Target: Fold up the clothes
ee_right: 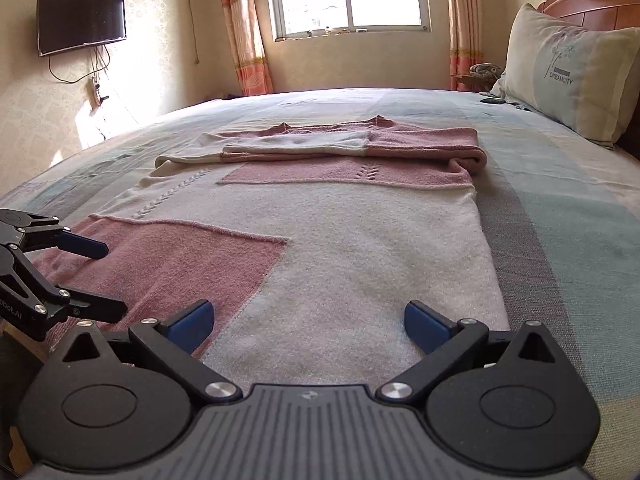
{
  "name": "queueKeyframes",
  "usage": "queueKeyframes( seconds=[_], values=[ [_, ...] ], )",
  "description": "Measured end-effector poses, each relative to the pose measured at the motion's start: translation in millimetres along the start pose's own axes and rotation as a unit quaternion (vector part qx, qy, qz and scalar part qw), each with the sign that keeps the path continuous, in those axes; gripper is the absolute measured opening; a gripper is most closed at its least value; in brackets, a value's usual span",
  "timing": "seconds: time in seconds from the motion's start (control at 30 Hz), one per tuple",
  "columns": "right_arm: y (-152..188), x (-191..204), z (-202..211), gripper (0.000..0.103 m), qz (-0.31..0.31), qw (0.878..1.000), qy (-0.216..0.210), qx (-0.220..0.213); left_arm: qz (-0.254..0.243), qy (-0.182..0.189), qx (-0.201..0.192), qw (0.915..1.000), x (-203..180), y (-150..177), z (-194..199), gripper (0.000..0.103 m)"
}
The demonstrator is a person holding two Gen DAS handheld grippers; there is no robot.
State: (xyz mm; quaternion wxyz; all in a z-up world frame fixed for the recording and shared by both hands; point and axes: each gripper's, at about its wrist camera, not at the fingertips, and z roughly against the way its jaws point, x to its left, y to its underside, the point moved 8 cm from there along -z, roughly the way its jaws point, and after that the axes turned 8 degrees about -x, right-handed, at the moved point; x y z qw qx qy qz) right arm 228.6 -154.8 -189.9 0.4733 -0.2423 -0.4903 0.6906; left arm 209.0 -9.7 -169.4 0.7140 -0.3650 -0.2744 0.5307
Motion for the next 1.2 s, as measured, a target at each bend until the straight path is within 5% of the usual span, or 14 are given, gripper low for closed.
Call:
queueKeyframes(
  seconds=[0.13,0.57,0.73,0.97,1.2],
  values=[
    [-2,-5,3,0.103,-0.021,1.0,-0.016,-0.004,0.023,-0.016,0.009,0.9996,6,-2,6,0.102],
    [-5,-14,18,0.103,-0.073,0.997,-0.035,-0.004,0.134,-0.045,-0.033,0.9894,104,-103,-49,0.102],
    [-5,-15,16,0.103,-0.073,0.997,-0.032,-0.001,0.217,-0.07,-0.006,0.9736,158,-90,-93,0.102],
    [-7,-18,14,0.103,-0.093,0.995,-0.035,-0.003,0.248,-0.095,-0.028,0.9638,181,-84,-75,0.1],
    [-6,-17,14,0.103,-0.087,0.996,-0.03,-0.002,0.235,0.003,-0.013,0.972,118,-63,-36,0.101]
  ],
)
